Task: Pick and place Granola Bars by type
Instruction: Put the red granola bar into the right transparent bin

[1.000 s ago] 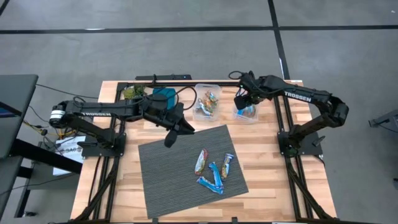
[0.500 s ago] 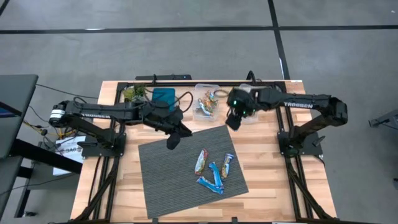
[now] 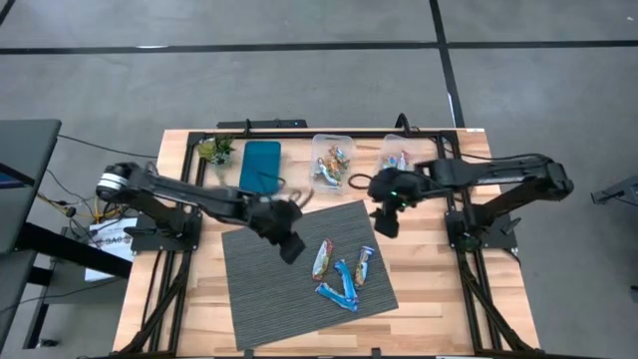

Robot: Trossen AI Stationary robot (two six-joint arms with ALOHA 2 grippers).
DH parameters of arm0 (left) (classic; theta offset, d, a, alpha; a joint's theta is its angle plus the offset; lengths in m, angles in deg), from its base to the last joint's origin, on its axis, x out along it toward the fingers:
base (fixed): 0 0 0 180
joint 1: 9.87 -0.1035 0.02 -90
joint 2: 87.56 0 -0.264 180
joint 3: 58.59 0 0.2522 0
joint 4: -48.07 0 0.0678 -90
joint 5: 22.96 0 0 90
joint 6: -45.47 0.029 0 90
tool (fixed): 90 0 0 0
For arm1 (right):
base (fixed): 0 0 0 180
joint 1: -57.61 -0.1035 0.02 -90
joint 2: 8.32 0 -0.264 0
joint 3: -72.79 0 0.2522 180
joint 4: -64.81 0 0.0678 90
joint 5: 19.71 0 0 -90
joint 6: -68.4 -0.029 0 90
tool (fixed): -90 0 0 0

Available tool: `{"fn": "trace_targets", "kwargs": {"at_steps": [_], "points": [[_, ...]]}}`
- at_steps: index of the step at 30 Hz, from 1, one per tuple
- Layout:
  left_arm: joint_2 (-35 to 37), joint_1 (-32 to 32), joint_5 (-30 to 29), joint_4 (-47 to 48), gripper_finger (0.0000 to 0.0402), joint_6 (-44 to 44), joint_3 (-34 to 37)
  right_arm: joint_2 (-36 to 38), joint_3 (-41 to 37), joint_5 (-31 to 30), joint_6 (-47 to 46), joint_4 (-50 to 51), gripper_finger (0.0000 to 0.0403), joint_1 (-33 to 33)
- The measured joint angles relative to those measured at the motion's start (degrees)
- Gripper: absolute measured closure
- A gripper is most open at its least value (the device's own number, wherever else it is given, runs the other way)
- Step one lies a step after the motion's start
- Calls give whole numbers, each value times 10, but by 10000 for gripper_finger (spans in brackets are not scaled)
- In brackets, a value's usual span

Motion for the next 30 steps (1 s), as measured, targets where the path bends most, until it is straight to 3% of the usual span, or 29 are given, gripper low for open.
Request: {"fn": "trace_targets", "kwargs": {"at_steps": [8,16,22,30], "points": [[-119,7,-37,-77,233,-121,0,67,0,-3,0,6,200,-57],[-200,8,-39,-127,174,-197,1,69,0,-8,22,11,200,-96],[-216,9,-73,-125,173,-214,0,63,0,-24,33,6,200,-101],[-246,24,-70,-164,197,-224,-11,61,0,-28,46,-4,200,-100]]}}
